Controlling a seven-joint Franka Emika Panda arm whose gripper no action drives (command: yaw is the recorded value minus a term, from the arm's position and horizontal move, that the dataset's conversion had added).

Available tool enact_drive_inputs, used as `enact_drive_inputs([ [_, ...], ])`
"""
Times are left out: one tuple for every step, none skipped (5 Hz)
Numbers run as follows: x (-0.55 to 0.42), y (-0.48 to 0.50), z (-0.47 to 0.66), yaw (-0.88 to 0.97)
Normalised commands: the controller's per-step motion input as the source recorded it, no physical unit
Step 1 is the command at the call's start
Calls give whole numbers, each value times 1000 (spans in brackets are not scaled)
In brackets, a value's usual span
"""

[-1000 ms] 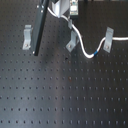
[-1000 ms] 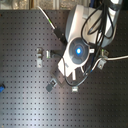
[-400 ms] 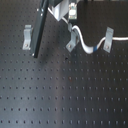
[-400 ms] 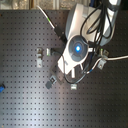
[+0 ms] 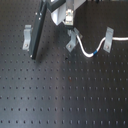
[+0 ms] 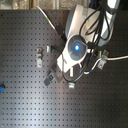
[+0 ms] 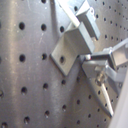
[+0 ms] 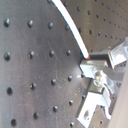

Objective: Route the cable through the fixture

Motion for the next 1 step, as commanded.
enact_drive_inputs([
  [-53, -47, 1, 0],
])
